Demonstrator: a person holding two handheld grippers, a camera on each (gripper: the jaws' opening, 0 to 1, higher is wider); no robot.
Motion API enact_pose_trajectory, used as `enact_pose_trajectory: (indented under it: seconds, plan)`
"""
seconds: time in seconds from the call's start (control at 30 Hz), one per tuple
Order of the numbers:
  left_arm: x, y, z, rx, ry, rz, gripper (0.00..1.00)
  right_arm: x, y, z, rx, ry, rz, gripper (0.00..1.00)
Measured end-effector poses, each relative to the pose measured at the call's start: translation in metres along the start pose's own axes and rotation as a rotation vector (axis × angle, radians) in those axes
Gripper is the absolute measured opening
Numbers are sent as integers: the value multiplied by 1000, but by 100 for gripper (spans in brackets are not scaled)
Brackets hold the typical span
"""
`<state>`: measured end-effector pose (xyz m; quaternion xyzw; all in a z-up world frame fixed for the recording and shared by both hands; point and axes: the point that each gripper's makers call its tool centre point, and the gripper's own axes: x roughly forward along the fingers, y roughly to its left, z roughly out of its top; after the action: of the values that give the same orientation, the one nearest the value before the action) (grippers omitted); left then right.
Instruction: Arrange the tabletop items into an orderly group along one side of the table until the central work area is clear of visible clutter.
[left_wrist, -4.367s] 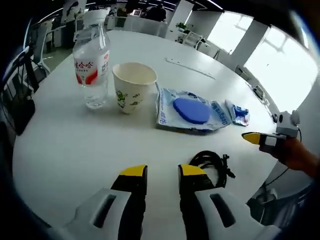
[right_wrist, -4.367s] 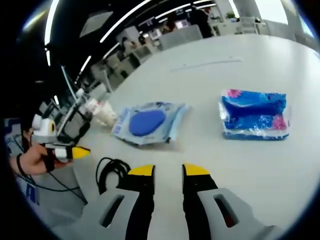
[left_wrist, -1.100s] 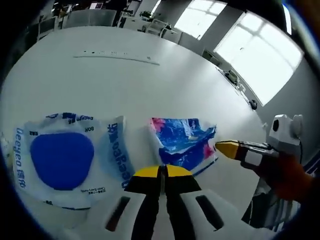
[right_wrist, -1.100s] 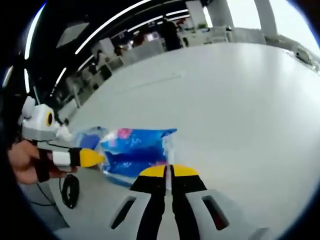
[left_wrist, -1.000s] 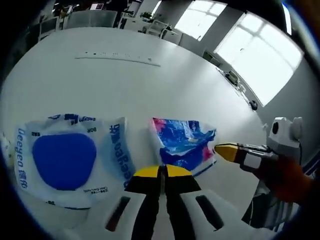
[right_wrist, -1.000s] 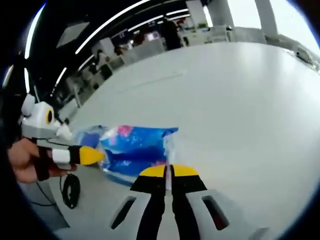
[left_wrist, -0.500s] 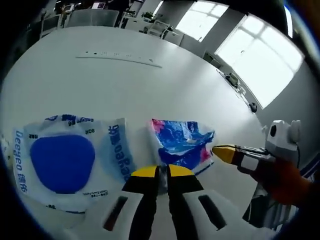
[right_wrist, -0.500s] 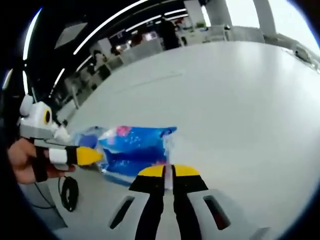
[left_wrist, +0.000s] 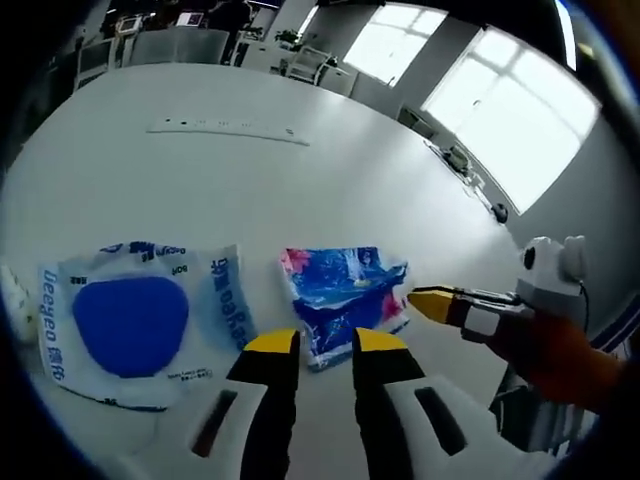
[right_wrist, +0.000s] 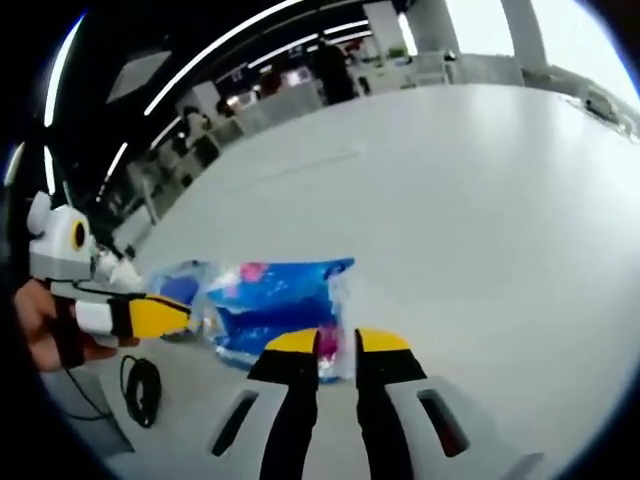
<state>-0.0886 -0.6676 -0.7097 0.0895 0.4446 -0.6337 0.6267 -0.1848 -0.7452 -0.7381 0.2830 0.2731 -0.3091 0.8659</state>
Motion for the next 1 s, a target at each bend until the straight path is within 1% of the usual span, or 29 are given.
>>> enact_pose_trajectory:
  seconds: [0.03,0.17,0.27,0.37,0.47,0.5,0.57,0.63,0.7,0.77,0.8,0.9,1.0]
  plan:
    - [-3,-4,1,5,-9,-15,19,-2,0,0,0,-1,-2,11]
    - [-15,-13,0,42,-15,-40,19,-9,2,-3,1,-6,-6,12]
    - [-25,-13,-5,72,-12,-48,18,-16,5,-7,4,-9,-7,12]
    - [-36,-6,-10,95,-10,-44,18,-21,11,-12,1,-6,-4,12]
    - [-45,10,-11,109,-11,-32,18,-25,19,-18,-2,1,5,13]
    - [-51,18,-13,111,-11,-24,18,-25,23,-22,-5,6,12,13]
    - [-58,27,-17,117,-12,-17,18,-26,32,-29,-8,18,26,13]
    - [-69,44,-25,136,-2,14,17,-26,44,-37,-12,31,43,13]
    - [-81,59,-34,118,2,35,17,-25,59,-46,-17,51,76,13]
    - [-93,76,-42,113,3,69,17,-23,70,-52,-26,61,95,13]
    - [-101,85,-48,110,4,86,17,-23,80,-56,-22,69,118,13]
    - [-120,106,-58,71,-6,126,17,-21,98,-63,-27,88,155,13]
    - [-138,122,-68,56,-14,158,18,-19,121,-70,-66,117,202,14]
